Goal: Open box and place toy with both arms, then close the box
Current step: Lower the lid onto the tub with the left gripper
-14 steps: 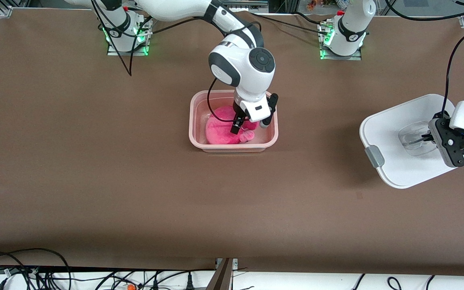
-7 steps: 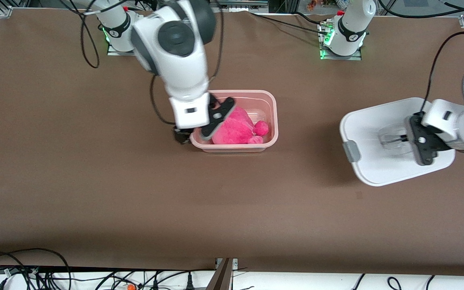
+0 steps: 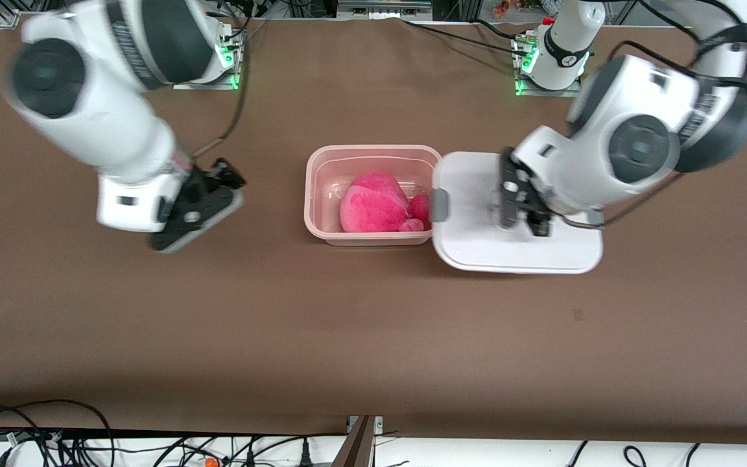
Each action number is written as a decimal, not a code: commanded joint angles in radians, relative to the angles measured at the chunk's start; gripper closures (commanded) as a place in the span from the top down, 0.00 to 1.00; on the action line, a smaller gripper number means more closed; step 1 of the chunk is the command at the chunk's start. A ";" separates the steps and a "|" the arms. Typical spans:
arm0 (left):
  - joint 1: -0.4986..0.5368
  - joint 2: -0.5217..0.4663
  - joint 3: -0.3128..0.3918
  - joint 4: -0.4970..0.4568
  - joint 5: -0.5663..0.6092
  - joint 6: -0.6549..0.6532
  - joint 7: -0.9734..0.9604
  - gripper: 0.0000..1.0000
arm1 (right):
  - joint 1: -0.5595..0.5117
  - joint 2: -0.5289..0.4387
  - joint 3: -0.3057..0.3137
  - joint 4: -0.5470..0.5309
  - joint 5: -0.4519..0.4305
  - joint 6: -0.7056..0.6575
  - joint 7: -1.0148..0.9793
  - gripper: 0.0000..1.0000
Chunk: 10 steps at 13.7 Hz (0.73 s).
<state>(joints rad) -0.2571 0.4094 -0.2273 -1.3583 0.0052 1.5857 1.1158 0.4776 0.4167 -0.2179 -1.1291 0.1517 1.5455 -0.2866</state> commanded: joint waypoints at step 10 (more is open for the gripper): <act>-0.387 0.193 0.014 0.016 0.002 0.232 -0.323 0.00 | 0.006 -0.222 -0.179 -0.239 0.026 -0.065 0.207 1.00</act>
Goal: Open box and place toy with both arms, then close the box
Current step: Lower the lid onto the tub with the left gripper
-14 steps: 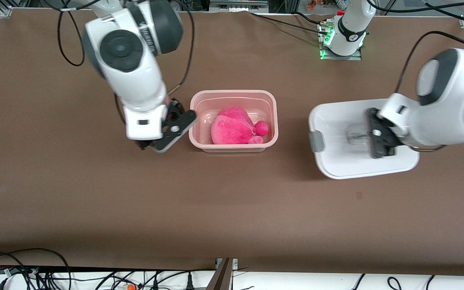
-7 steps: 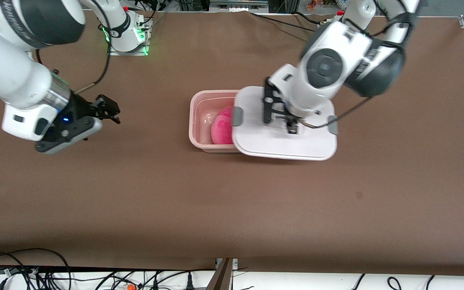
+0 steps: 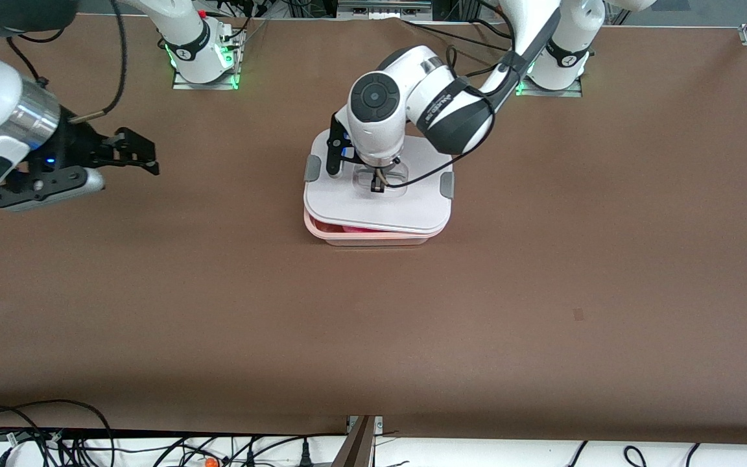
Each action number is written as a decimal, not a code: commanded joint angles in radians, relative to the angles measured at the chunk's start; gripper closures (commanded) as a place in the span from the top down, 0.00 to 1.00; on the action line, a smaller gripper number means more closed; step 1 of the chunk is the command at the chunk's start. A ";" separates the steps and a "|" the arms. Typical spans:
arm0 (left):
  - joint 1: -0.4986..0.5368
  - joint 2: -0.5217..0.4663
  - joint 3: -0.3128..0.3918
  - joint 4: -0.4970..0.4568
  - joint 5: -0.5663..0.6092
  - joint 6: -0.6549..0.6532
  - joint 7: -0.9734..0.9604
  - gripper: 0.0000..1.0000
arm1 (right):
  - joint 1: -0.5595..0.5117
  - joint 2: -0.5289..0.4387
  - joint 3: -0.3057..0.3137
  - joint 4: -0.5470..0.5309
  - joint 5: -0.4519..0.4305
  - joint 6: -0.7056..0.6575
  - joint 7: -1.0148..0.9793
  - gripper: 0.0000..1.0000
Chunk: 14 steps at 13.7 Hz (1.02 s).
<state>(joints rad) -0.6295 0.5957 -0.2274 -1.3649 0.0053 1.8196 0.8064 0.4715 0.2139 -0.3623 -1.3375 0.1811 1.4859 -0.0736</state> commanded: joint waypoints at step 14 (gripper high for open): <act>-0.015 0.098 0.025 0.106 0.005 0.010 -0.133 0.00 | 0.010 -0.112 -0.064 -0.124 -0.049 -0.039 0.005 1.00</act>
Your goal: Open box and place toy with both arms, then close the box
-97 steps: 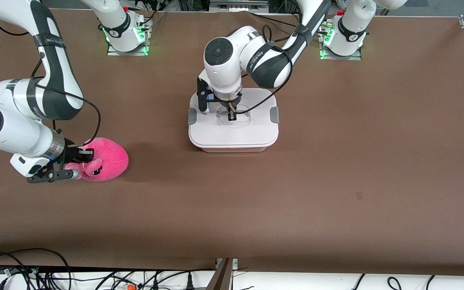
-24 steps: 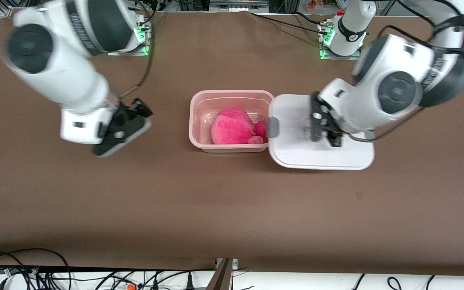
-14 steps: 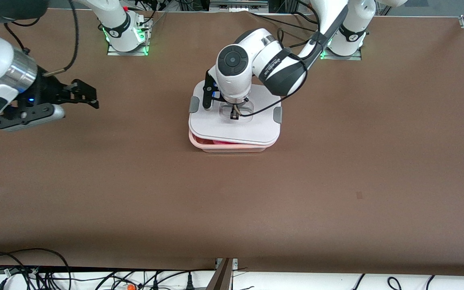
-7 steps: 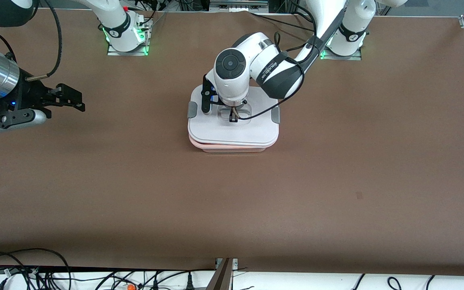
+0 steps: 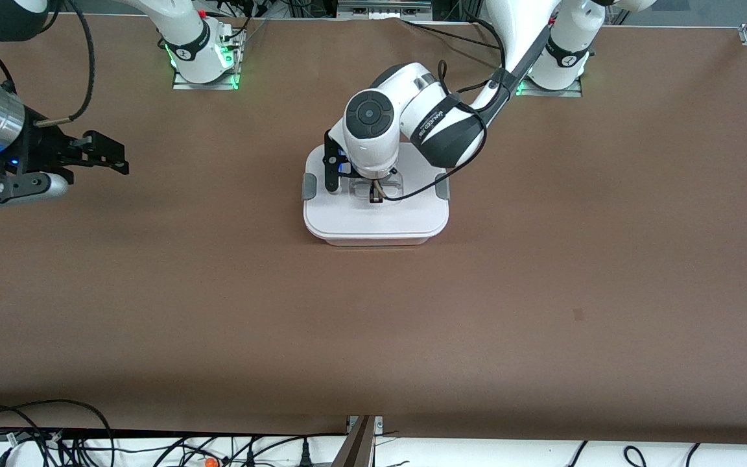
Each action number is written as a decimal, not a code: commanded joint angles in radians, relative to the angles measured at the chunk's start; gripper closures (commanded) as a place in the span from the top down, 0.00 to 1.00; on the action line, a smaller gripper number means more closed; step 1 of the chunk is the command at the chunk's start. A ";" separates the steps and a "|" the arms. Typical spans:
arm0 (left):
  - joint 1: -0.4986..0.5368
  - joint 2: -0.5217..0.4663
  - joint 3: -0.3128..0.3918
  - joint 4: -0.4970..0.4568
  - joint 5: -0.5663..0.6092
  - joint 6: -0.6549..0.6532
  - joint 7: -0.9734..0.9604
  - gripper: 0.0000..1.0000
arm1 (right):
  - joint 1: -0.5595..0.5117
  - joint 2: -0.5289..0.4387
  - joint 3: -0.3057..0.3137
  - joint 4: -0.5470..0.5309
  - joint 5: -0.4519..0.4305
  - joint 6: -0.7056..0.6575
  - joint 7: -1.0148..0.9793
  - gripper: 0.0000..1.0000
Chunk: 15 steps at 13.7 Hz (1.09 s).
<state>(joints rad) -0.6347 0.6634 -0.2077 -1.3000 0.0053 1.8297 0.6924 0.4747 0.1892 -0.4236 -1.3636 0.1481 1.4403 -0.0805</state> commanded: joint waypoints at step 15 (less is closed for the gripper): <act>0.004 0.038 0.011 0.135 0.007 -0.030 -0.071 1.00 | -0.306 -0.177 0.325 -0.221 -0.116 0.084 0.061 1.00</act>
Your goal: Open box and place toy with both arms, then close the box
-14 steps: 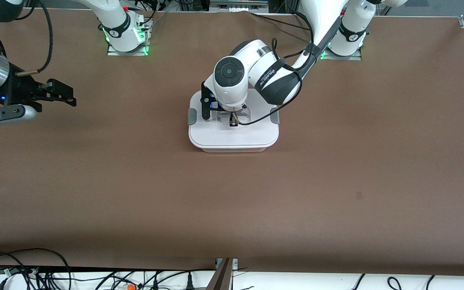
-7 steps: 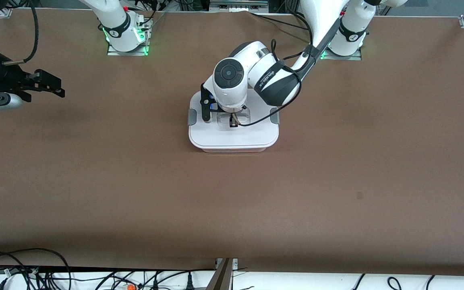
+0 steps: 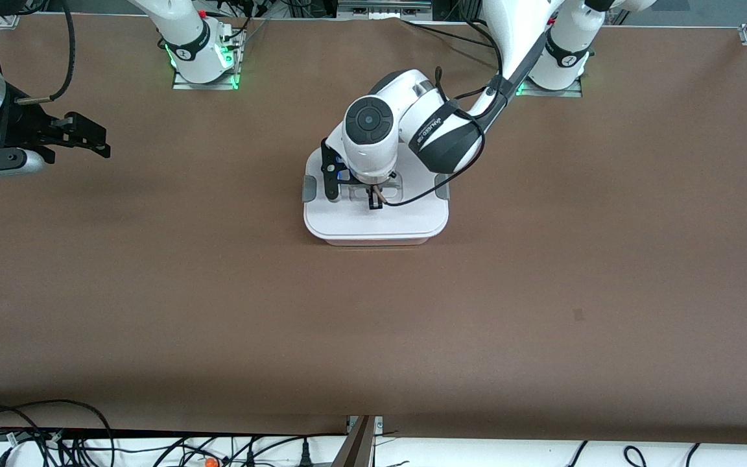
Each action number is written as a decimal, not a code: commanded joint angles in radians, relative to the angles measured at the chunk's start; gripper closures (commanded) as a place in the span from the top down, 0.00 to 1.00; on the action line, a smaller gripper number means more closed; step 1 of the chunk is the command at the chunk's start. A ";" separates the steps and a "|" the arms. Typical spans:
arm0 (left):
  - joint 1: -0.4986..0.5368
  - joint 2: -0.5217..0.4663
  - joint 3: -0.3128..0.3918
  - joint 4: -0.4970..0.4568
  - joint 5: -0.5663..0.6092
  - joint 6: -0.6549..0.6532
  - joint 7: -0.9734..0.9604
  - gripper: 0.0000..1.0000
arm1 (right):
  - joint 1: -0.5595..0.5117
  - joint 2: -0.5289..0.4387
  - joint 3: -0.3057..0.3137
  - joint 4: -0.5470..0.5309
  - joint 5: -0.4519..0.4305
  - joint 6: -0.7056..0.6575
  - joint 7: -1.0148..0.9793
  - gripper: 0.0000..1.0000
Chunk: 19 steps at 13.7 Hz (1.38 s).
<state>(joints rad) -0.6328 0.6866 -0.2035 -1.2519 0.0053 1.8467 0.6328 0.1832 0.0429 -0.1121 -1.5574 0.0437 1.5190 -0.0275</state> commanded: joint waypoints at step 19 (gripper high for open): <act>0.541 -0.350 0.289 0.048 -0.004 -0.080 -0.027 1.00 | 0.004 -0.028 0.046 -0.030 -0.010 0.036 0.026 1.00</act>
<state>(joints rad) -0.1228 0.4359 0.1029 -1.1044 0.0055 1.7394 0.6299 0.1864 0.0420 -0.0700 -1.5620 0.0437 1.5485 -0.0165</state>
